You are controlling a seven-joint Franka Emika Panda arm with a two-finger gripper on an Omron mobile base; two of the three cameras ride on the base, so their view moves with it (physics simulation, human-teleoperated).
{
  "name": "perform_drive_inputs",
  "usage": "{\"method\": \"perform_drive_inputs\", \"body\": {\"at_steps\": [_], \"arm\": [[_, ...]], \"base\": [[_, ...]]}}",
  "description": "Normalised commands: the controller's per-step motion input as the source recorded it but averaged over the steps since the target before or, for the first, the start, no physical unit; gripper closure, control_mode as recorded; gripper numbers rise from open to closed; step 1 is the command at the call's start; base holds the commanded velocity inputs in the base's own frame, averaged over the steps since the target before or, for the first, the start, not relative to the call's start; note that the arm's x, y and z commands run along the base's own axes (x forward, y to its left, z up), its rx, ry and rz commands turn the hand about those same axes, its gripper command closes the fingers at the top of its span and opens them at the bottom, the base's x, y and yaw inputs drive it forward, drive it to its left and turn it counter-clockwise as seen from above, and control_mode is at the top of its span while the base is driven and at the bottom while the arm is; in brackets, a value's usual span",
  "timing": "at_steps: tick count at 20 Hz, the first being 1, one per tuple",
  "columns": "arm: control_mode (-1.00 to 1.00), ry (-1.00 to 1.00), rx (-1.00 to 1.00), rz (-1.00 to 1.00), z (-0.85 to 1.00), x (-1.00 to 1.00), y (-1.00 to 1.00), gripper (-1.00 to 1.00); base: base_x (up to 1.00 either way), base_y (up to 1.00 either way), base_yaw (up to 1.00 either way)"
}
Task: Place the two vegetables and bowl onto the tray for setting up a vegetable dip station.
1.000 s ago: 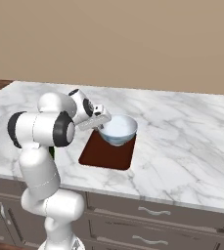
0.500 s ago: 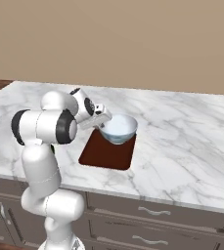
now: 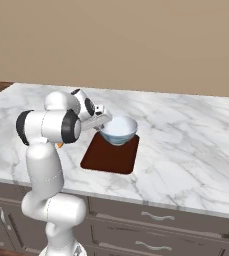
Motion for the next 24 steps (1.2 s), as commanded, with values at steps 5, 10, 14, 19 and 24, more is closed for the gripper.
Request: {"method": "perform_drive_inputs", "body": {"at_steps": [5,10,14,19,24], "arm": [[-1.00,0.11,0.00,0.00,-0.20,0.16,0.15,1.00],[-1.00,0.08,-0.02,0.00,-0.31,0.18,0.00,1.00],[-1.00,0.00,0.00,0.00,-0.11,0.10,0.00,1.00],[-1.00,0.00,0.00,0.00,0.00,-0.01,0.00,-1.00],[-1.00,0.00,0.00,0.00,0.00,-0.11,-0.01,-1.00]], "base": [[0.00,0.00,0.00],[0.00,0.00,0.00],[0.00,0.00,0.00],[0.00,0.00,0.00],[0.00,0.00,0.00]]}}
